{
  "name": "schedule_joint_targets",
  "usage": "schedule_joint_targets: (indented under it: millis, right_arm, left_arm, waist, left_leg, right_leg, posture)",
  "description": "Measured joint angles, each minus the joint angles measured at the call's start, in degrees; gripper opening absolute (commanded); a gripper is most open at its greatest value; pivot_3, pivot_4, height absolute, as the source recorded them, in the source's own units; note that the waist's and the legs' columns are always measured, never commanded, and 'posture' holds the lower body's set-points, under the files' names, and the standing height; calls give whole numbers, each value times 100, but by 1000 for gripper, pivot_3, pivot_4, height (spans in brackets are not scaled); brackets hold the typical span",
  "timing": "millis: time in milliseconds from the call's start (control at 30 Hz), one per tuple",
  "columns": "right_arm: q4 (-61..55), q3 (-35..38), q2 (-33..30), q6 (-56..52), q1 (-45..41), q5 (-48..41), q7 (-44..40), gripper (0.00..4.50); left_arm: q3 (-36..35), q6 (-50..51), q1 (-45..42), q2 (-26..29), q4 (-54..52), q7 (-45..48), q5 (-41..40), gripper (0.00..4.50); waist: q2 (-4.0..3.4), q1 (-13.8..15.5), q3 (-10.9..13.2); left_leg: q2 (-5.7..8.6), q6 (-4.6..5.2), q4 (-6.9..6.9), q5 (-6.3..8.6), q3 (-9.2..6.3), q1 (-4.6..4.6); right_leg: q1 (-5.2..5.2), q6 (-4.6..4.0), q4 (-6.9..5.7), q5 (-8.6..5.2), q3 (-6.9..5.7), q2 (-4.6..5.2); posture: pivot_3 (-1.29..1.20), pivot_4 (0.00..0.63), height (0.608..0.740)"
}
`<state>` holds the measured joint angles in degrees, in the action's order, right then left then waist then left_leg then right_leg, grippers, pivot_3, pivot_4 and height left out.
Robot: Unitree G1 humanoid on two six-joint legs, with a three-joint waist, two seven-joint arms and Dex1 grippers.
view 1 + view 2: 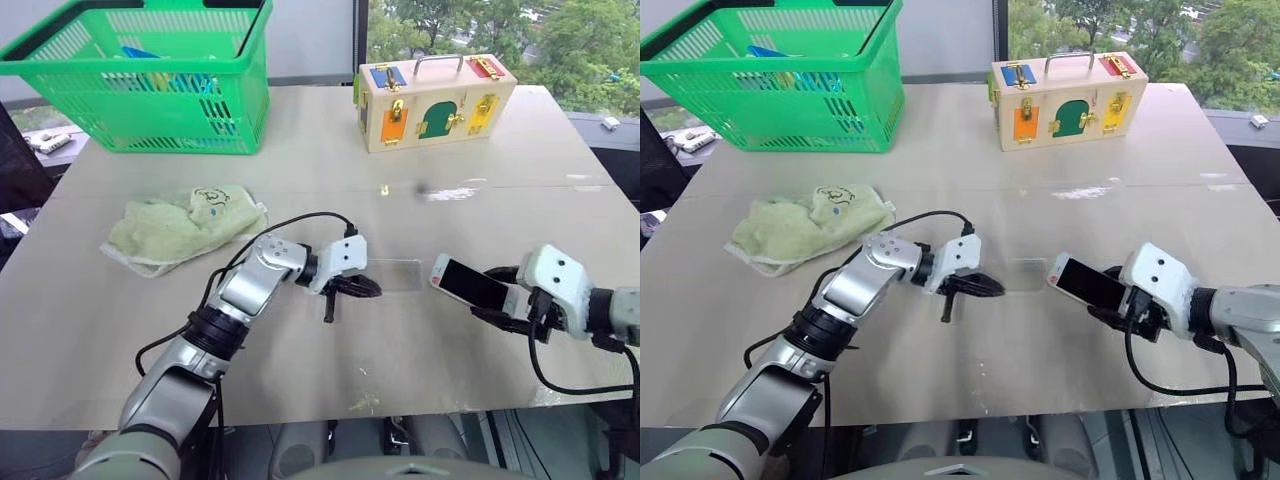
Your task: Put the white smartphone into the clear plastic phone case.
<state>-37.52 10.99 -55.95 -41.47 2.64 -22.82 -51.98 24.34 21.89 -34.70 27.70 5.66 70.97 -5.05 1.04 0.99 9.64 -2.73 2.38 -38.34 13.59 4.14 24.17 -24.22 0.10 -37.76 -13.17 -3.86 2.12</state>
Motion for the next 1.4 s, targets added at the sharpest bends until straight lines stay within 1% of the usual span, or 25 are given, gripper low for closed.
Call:
schedule_joint_targets:
  millis: [33,100,200,233,300,367,400,500,533,567,667,700,867,1033,1100,1167,1333,1400]
  right_arm:
    - [33,-21,-1,32,-26,5,-9,2787]
    - [129,-163,-5,160,-170,19,-49,2787]
    - [291,-446,-2,313,-473,85,-101,2787]
    - [291,-456,-2,316,-482,85,-102,2787]
    - [365,-715,45,335,-784,95,-115,2787]
    - [433,-899,123,362,-997,109,-129,2787]
    - [497,-1103,203,371,-1230,141,-136,2787]
    - [612,-1549,357,370,-1755,237,-138,2787]
    - [630,-1616,388,369,-1837,255,-138,2787]
    - [724,-1835,455,356,-2067,325,-148,2787]
    - [940,-2324,541,389,-2517,576,-211,2787]
    - [1059,-2577,576,435,-2721,719,-283,2787]
    - [1419,-3188,679,668,-3085,1165,-536,2787]
    - [1929,-3716,890,986,-3533,1632,-801,2787]
    - [2196,-3833,1076,1123,-3753,1767,-913,2787]
    - [2519,-3946,1226,1266,-3993,1895,-1027,2787]
    - [2975,-4049,1368,1437,-4213,2226,-1236,2787]
    - [3030,-4103,1438,1458,-4213,2290,-1280,2787]
  left_arm:
    - [0,35,2,13,-9,9,-4,791]
    - [-37,115,14,23,-95,-4,-68,1800]
    - [-323,137,134,22,-334,-109,-269,3081]
    - [-345,139,142,22,-348,-114,-290,3570]
    - [-660,226,400,105,-618,-167,-553,4260]
    - [-935,373,628,178,-838,-228,-795,4295]
    - [-1210,516,831,240,-1028,-262,-1038,4295]
    - [-1743,776,1190,450,-1440,-372,-1494,4295]
    - [-1860,794,1279,512,-1532,-390,-1566,4295]
    - [-2084,773,1495,574,-1670,-468,-1671,4295]
    - [-2452,619,1981,593,-1782,-537,-1888,4295]
    - [-2517,576,2243,704,-1837,-499,-1960,4295]
    - [-2685,499,2739,945,-1861,-463,-2093,4295]
    - [-2736,62,3202,1060,-1866,-387,-2083,4295]
    - [-2601,-107,3345,997,-1854,-455,-1971,4295]
    - [-2372,-336,3381,822,-1727,-511,-1822,4295]
    - [-2157,-1212,3301,506,-1071,-511,-1539,4295]
    - [-2130,-1415,3259,428,-924,-513,-1503,4295]
  waist:
    - [0,-3,0]
    - [0,-10,0]
    - [2,-25,1]
    - [1,-24,1]
    - [1,-40,2]
    - [2,-37,3]
    - [3,-62,6]
    - [2,-51,10]
    - [1,-39,10]
    - [1,-35,10]
    - [0,-27,11]
    - [0,-29,11]
    - [0,16,13]
    - [0,-42,14]
    - [-1,-34,15]
    - [-1,-10,15]
    - [-4,2,12]
    - [-7,0,11]
  left_leg:
    - [0,0,0,0,0,0]
    - [0,0,1,0,0,0]
    - [-1,0,0,0,1,-3]
    - [-2,0,0,0,2,-4]
    - [-5,-1,1,0,3,-8]
    - [-10,-1,2,-1,4,-11]
    - [-15,-1,2,-1,7,-15]
    - [-20,-2,2,-1,9,-19]
    - [-20,-2,2,-1,10,-20]
    - [-21,-3,2,-1,11,-20]
    - [-20,-3,2,-1,19,-20]
    - [-20,-3,2,-1,21,-20]
    - [-19,-3,1,-1,17,-17]
    - [-21,-3,1,0,31,-23]
    - [-22,-3,3,0,33,-24]
    - [-23,-3,2,-1,32,-23]
    - [-17,-2,1,-1,36,-24]
    - [-16,-1,0,-1,36,-26]
  right_leg:
    - [0,0,0,0,0,0]
    - [0,0,0,0,1,0]
    - [0,0,-4,0,4,-1]
    - [-1,0,-6,0,5,-1]
    - [0,0,-8,0,7,-3]
    - [0,-1,-11,0,7,-3]
    - [0,-1,-12,0,10,-5]
    - [1,-2,-16,0,9,-4]
    - [1,-2,-16,0,9,-2]
    - [2,-3,-14,0,10,0]
    - [2,-3,-12,0,12,8]
    - [1,-3,-12,-1,13,13]
    - [1,-23,-12,-12,4,28]
    - [-1,-24,-14,-11,9,33]
    - [-2,-24,-17,-11,10,31]
    - [-1,-24,-16,-11,8,30]
    - [0,-25,-17,-10,7,38]
    - [2,-25,-20,-10,7,41]
  posture:
    - [0,150,740]
    - [0,150,740]
    - [0,150,740]
    - [0,150,740]
    - [0,150,740]
    - [0,150,740]
    - [0,150,740]
    - [0,150,740]
    - [0,150,740]
    - [0,150,740]
    - [0,150,740]
    - [0,150,740]
    - [0,150,740]
    - [0,150,740]
    - [0,150,740]
    - [0,150,740]
    - [0,150,740]
    - [0,150,740]
